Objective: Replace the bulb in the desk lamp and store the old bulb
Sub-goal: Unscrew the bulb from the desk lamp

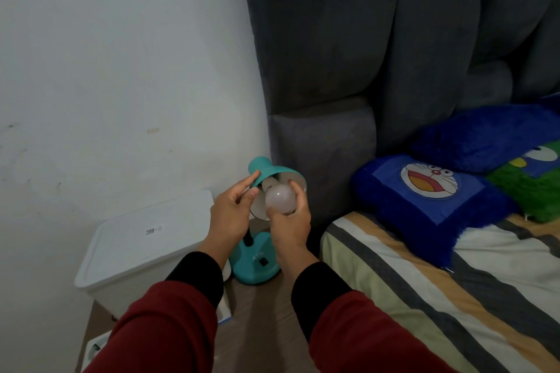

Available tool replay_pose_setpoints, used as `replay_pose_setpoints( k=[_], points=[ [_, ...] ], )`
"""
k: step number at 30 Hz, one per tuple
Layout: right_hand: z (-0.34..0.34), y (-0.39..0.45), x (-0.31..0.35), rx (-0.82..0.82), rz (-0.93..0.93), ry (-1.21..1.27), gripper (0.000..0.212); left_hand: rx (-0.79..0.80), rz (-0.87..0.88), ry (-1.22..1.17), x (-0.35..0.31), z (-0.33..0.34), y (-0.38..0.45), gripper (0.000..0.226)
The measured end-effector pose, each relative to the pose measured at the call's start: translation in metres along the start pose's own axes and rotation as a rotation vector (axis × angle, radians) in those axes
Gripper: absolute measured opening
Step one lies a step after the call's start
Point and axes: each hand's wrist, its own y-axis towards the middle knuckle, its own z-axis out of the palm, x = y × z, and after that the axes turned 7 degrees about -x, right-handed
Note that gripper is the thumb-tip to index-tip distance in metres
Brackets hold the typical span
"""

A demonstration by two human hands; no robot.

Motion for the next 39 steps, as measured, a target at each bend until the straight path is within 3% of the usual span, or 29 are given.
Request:
replay_pose_setpoints(
  k=[4, 8, 13, 18, 23, 28, 39],
  points=[
    [0.000, 0.000, 0.002, 0.011, -0.017, -0.020, 0.079, -0.001, 0.007, 0.005, -0.001, 0.001, 0.000, 0.036],
    [-0.005, 0.002, 0.006, 0.022, 0.015, -0.029, 0.061, -0.007, 0.017, 0.026, -0.001, 0.001, -0.001, 0.036],
    [-0.011, 0.003, 0.006, 0.039, 0.004, -0.033, 0.054, -0.025, 0.011, 0.041, -0.002, 0.002, -0.002, 0.035],
    [-0.013, 0.004, 0.008, 0.085, 0.011, -0.086, 0.083, -0.024, 0.015, 0.032, -0.002, 0.002, -0.003, 0.035],
    [-0.017, 0.010, 0.011, 0.144, -0.009, -0.161, 0.071, -0.025, 0.022, 0.040, -0.002, 0.002, -0.003, 0.035],
    [-0.017, 0.011, 0.004, 0.158, 0.035, -0.077, 0.069, -0.018, 0.013, 0.020, -0.003, 0.002, -0.003, 0.035],
    [-0.022, 0.019, -0.003, 0.121, 0.035, -0.079, 0.057, -0.023, 0.029, 0.057, -0.004, 0.004, -0.005, 0.036]
  ],
)
